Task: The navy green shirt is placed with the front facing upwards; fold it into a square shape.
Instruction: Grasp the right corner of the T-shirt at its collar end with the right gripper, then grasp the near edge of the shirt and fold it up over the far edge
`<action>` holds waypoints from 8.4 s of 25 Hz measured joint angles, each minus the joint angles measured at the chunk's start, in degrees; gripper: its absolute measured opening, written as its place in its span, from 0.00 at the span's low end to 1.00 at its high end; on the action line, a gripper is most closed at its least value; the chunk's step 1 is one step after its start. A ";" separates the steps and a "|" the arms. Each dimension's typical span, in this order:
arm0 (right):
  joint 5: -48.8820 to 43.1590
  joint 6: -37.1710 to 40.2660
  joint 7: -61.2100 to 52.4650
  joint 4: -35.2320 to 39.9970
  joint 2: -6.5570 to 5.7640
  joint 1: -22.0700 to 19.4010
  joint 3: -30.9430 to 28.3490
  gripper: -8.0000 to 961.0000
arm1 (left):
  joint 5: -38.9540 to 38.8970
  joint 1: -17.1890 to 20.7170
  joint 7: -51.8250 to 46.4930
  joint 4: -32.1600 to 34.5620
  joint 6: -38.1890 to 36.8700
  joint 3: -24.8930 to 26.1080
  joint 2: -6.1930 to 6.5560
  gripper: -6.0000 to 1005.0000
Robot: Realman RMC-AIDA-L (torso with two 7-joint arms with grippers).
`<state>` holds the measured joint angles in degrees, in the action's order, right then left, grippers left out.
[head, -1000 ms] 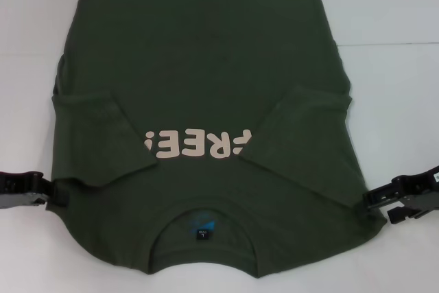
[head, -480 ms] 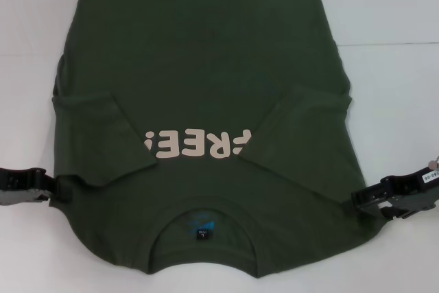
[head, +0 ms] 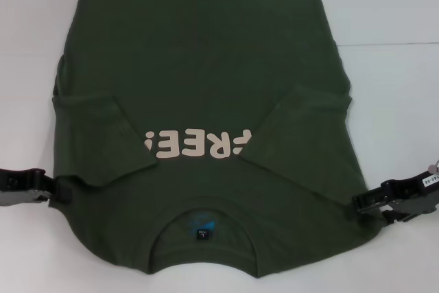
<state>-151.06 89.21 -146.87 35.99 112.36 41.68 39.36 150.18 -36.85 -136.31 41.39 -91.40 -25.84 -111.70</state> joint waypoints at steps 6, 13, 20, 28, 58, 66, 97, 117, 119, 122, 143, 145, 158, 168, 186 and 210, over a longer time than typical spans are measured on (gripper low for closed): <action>0.17 -0.07 0.10 -0.03 0.31 -0.12 0.02 0.98 | 0.01 0.02 0.00 0.00 0.07 0.00 -0.15 0.06; 0.36 -0.57 0.27 -0.34 0.98 -0.06 -0.43 0.94 | 0.02 -0.02 0.00 0.00 0.09 0.00 -0.21 0.07; 4.07 -0.89 0.45 -0.44 0.82 -0.68 -0.54 0.89 | -0.09 -0.06 0.23 0.00 0.17 0.00 -0.20 0.07; 4.49 -1.62 0.45 -1.90 0.47 -0.88 -0.18 0.84 | -0.53 -0.07 0.31 0.00 0.18 0.00 -0.26 0.07; 4.79 0.28 1.43 -1.31 -0.63 -1.18 0.68 0.07 | -1.50 -0.01 0.61 0.00 0.28 0.13 -0.19 0.08; 10.70 4.92 8.83 -1.29 -2.30 -4.03 -4.86 0.06 | -1.58 0.60 2.64 -0.82 -1.48 3.53 0.46 0.09; 14.91 23.57 27.19 -3.30 -4.44 -13.62 -7.65 0.07 | 1.06 8.20 8.68 -0.20 -25.77 10.81 0.75 0.10; 16.15 18.07 28.02 -3.18 -4.47 -15.05 -23.92 0.08 | -1.23 8.83 10.22 -0.83 -17.74 23.44 1.58 0.10; 16.16 17.61 28.32 -3.20 -4.41 -15.36 -25.21 0.08 | -1.86 9.08 10.12 -0.93 -17.07 24.41 1.55 0.10; 16.16 17.19 28.98 -3.22 -4.27 -15.91 -27.11 0.08 | -2.21 9.53 10.09 -1.25 -16.07 25.93 1.46 0.11; 22.40 8.64 32.61 -4.26 -1.17 -13.64 -32.32 0.09 | -12.87 7.90 12.94 -8.00 -4.07 26.30 0.56 0.11; 22.85 7.19 32.62 -4.26 -0.93 -12.87 -32.30 0.09 | -13.77 7.17 13.66 -8.84 -2.72 26.30 0.56 0.11; 25.90 -2.79 32.56 -5.30 0.40 -8.80 -31.99 0.09 | -16.53 1.43 17.63 -11.37 7.17 26.25 -1.80 0.12; 27.40 -10.37 32.75 -6.37 1.24 -7.42 -31.45 0.10 | -18.43 -2.86 20.70 -13.65 16.69 24.00 -3.37 0.12; 28.53 -22.98 33.59 -6.71 3.94 -3.24 -29.97 0.10 | -23.63 -6.71 24.79 -15.12 28.19 22.50 -6.48 0.13; 30.04 -34.54 35.68 -10.74 5.02 -1.20 -24.27 0.11 | -31.91 -7.51 33.91 -18.45 46.33 19.70 -11.54 0.14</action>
<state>-121.02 54.68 -111.20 25.25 117.37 40.48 15.09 118.28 -44.36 -102.40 22.94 -45.07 -6.15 -123.24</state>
